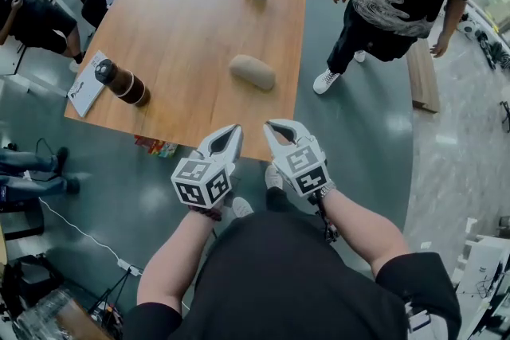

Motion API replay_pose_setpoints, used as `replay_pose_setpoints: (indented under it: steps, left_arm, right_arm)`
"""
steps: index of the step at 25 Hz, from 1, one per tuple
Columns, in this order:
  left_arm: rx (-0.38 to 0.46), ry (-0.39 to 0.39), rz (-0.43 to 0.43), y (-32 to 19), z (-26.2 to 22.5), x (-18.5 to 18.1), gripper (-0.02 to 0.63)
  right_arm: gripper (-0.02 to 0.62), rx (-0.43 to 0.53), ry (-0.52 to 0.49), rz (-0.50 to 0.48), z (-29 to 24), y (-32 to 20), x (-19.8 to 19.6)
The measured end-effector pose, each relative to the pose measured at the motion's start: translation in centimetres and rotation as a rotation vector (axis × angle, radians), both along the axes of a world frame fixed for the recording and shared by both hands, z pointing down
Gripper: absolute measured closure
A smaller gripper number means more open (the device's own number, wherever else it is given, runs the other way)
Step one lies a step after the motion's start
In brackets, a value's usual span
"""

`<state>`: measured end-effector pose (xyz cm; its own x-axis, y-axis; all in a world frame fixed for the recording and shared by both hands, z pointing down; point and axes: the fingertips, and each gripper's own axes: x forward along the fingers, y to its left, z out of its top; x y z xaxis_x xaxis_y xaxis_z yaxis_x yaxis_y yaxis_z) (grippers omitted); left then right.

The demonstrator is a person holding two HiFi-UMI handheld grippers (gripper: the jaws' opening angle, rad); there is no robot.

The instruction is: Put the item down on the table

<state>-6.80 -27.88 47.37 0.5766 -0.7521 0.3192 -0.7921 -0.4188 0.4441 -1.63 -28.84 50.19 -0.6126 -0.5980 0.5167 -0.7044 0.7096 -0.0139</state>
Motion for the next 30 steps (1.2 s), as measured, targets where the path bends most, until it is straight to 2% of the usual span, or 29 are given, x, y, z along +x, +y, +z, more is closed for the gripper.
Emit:
replay_pose_setpoints:
  steps: [9, 30]
  left_arm:
    - [0.048, -0.047, 0.025, 1.8, -0.9, -0.2, 0.597]
    - [0.068, -0.060, 0.031, 2.7, -1.3, -0.2, 0.597]
  right_arm:
    - [0.601, 0.051, -0.017, -0.003, -1.7, 2.6, -1.0]
    - [0.601, 0.072, -0.026, -0.003, -2.8, 3.1, -1.6]
